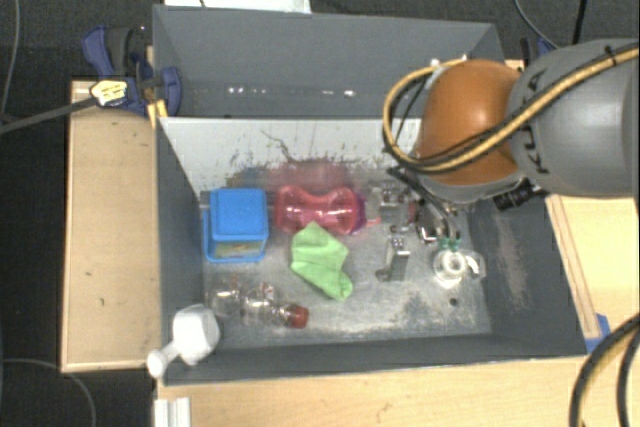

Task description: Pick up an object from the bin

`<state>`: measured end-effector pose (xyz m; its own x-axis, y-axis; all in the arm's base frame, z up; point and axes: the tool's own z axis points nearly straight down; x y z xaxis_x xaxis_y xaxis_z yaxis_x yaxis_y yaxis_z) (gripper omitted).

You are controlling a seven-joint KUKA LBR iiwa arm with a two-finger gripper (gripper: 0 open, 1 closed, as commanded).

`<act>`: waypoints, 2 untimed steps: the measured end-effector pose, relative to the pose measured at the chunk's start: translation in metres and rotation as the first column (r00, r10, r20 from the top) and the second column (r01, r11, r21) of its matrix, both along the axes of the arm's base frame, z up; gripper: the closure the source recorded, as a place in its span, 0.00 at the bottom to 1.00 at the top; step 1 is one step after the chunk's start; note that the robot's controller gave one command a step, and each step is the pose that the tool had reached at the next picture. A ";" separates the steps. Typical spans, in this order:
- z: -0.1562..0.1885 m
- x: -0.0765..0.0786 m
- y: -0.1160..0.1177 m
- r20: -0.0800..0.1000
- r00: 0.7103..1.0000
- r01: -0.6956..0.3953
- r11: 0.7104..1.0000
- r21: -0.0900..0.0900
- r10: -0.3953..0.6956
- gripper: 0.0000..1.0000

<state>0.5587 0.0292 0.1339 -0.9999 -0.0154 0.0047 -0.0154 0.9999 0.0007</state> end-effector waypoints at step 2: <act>-0.047 -0.004 0.071 0.013 0.993 0.119 0.993 0.006 -0.119 0.00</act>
Offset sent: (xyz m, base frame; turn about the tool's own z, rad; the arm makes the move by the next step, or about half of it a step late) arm -0.0085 0.0836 -0.0639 0.1360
